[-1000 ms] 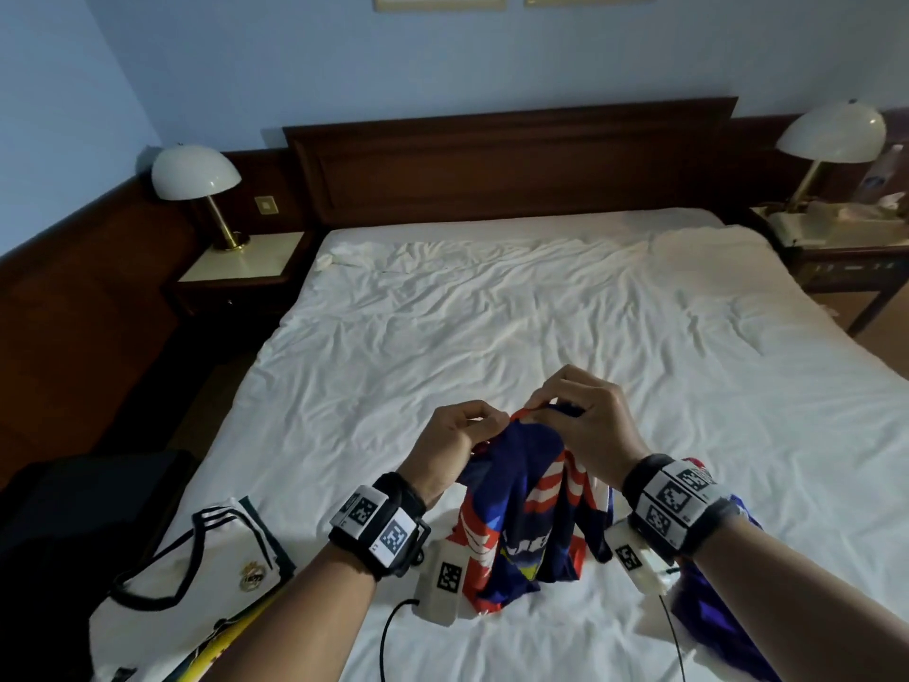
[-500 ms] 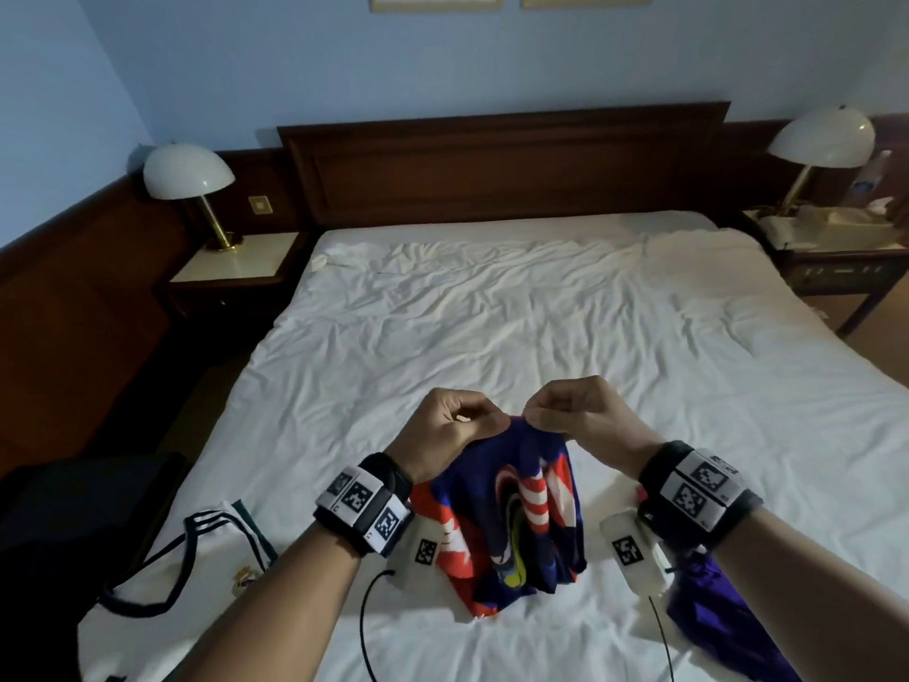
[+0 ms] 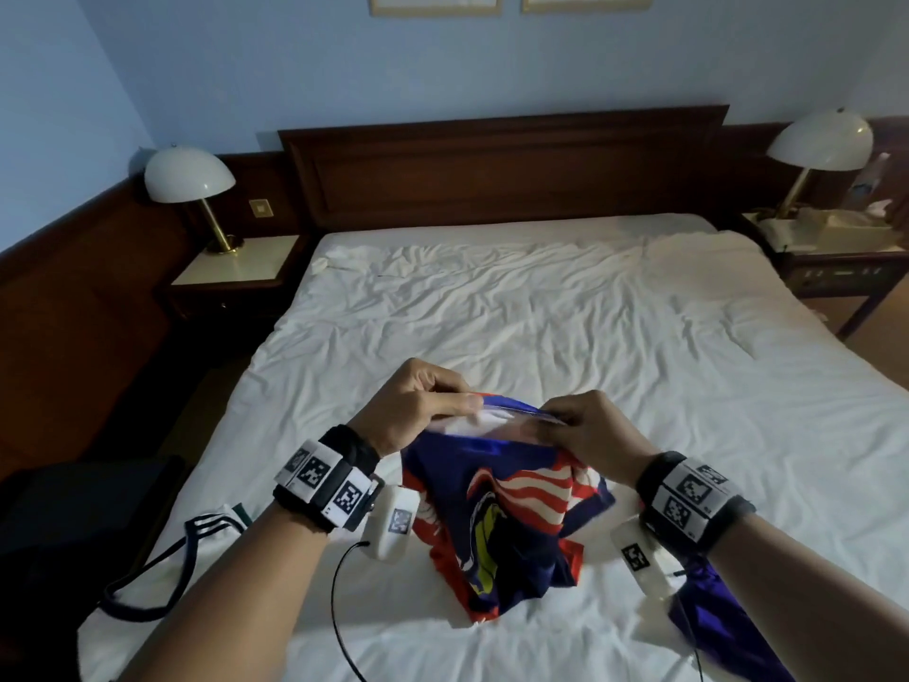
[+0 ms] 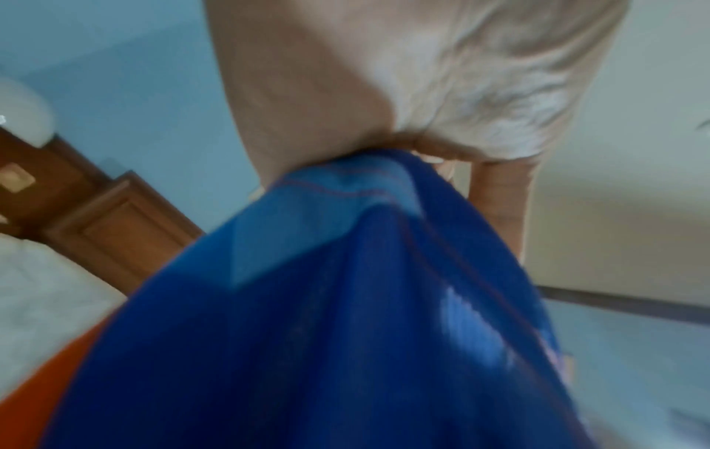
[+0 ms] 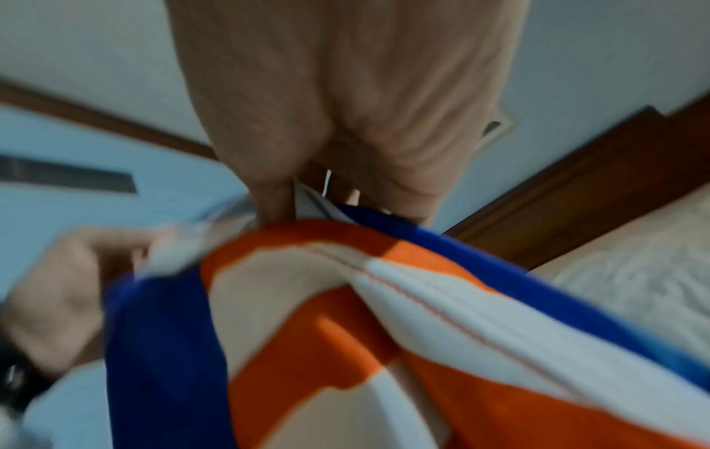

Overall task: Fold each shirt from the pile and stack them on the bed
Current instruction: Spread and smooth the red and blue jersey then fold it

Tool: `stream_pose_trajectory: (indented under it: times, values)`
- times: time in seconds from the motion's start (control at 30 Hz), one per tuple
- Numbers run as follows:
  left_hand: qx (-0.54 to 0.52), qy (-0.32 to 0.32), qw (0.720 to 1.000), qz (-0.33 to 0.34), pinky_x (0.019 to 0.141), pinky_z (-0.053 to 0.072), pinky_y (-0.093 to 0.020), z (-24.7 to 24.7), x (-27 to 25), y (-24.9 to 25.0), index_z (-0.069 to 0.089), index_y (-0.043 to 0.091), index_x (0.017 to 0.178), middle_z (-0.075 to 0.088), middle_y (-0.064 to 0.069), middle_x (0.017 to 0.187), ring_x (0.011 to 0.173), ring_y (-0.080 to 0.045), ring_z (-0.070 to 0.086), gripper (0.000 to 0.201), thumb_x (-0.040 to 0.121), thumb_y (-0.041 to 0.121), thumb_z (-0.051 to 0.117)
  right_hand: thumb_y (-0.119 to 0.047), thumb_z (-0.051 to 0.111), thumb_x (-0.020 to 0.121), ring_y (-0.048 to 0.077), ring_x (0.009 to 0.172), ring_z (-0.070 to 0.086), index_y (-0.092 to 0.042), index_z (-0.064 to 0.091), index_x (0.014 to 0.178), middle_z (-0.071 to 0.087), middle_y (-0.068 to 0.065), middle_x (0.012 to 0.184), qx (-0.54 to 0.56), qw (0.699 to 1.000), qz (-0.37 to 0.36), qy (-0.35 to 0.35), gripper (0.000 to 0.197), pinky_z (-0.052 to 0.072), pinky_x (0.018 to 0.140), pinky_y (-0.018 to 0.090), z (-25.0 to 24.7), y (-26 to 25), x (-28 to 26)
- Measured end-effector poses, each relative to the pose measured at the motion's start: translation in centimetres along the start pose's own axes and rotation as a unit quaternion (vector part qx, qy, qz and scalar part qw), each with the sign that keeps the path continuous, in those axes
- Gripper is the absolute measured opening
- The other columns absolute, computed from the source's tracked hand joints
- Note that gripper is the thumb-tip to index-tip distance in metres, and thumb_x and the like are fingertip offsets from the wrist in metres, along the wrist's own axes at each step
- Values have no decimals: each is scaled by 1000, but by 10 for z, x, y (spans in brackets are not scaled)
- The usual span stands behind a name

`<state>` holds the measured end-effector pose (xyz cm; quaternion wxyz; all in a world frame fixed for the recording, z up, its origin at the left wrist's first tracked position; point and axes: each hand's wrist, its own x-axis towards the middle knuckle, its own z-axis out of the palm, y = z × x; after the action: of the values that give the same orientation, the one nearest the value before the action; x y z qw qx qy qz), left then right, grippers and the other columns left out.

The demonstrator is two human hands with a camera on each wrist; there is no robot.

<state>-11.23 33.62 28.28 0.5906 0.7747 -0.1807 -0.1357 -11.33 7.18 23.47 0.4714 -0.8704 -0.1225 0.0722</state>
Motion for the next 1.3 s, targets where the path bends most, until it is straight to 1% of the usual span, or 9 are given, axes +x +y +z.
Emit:
stream_pose_trajectory:
  times: [0.17, 0.23, 0.4, 0.53, 0.63, 0.8, 0.97, 1.13, 1.3]
  values:
    - [192, -38, 980, -40, 70, 52, -26, 20, 2, -23, 75, 33, 98, 72, 7, 85, 76, -9, 65, 19, 82, 43, 78, -20, 81, 87, -2, 52, 45, -10, 72, 76, 54, -14, 55, 13, 996, -79, 33, 17, 35, 54, 14, 1, -42, 10]
    - [222, 3, 974, -43, 62, 50, -31, 32, 10, -29, 72, 30, 78, 70, 6, 72, 66, -4, 64, 8, 85, 34, 73, -23, 85, 82, 1, 59, 54, -15, 75, 80, 64, -10, 65, 5, 991, -116, 64, 13, 39, 58, 14, 6, -55, 16]
    - [-141, 293, 945, -21, 64, 42, -27, 3, 15, -16, 74, 20, 74, 66, 0, 67, 69, -17, 57, 40, 81, -6, 44, -19, 78, 83, 24, 77, 58, -21, 75, 81, 68, 5, 78, -212, 972, -27, 96, 4, 35, 66, 30, 0, -2, 35]
    - [91, 42, 994, -52, 60, 39, -26, -20, 5, -19, 77, 21, 82, 64, 0, 63, 60, -7, 52, 24, 92, 3, 66, 4, 55, 84, 31, 80, 60, -14, 69, 90, 65, 10, 79, -73, 959, 103, 254, 24, 39, 66, 32, -10, 33, 43]
    - [341, 88, 927, -128, 66, 48, -33, -56, 4, -48, 74, 21, 73, 68, 1, 68, 69, -18, 65, 11, 84, 18, 73, 11, 47, 81, 34, 88, 63, -8, 67, 97, 65, 11, 84, 50, 926, 129, 352, 31, 49, 71, 35, -16, 33, 48]
    - [386, 386, 811, -211, 77, 57, -38, -106, -6, -80, 79, 23, 91, 75, -12, 95, 92, -42, 69, 32, 78, 2, 59, -1, 64, 79, 26, 70, 55, -18, 71, 88, 61, 3, 75, -158, 960, 13, 230, 21, 42, 58, 29, -10, 27, 44]
    - [363, 294, 804, -367, 75, 53, -36, -139, -22, -138, 68, 10, 95, 71, -18, 104, 95, -40, 68, 17, 86, 15, 55, 5, 53, 81, 37, 94, 58, -7, 70, 87, 52, 8, 94, -298, 943, 115, 96, 21, 45, 73, 35, -23, 65, 32]
    - [251, 384, 809, -368, 99, 49, -43, -140, -31, -137, 62, -3, 128, 62, -28, 133, 122, -46, 60, 36, 96, 8, 49, 3, 47, 88, 46, 95, 63, 1, 66, 106, 63, 28, 101, -109, 911, 276, 288, 26, 55, 76, 45, -25, 78, 34]
    - [164, 296, 852, -400, 83, 52, -35, -122, -37, -152, 66, 2, 109, 70, -21, 120, 107, -38, 66, 32, 82, 19, 63, 2, 44, 85, 43, 98, 65, -8, 67, 109, 67, 24, 105, 97, 897, 268, 337, 35, 56, 80, 46, 5, 69, 45]
